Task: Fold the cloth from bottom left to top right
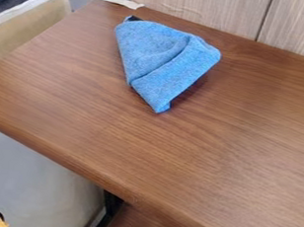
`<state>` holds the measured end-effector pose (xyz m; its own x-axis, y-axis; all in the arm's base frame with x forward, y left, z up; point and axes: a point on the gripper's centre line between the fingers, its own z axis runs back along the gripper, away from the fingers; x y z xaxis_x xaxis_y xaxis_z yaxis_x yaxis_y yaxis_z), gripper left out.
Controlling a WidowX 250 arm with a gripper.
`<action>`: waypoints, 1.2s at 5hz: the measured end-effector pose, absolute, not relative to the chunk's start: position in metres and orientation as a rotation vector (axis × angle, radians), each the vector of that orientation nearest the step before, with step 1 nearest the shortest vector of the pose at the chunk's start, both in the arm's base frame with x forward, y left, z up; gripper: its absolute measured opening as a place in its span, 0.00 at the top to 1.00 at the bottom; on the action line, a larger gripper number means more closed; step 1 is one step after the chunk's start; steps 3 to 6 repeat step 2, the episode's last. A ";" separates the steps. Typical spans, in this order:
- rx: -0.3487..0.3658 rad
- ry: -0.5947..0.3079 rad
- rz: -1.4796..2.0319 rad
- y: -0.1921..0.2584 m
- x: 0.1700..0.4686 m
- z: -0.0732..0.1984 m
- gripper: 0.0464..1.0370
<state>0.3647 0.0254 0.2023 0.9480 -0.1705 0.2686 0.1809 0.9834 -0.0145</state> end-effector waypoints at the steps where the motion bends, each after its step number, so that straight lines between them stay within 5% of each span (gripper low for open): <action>1: -0.119 -0.186 -0.168 0.039 0.360 0.183 0.04; 2: -0.177 -0.198 -0.241 0.042 0.345 0.155 0.04; 6: -0.177 -0.198 -0.241 0.042 0.345 0.155 0.04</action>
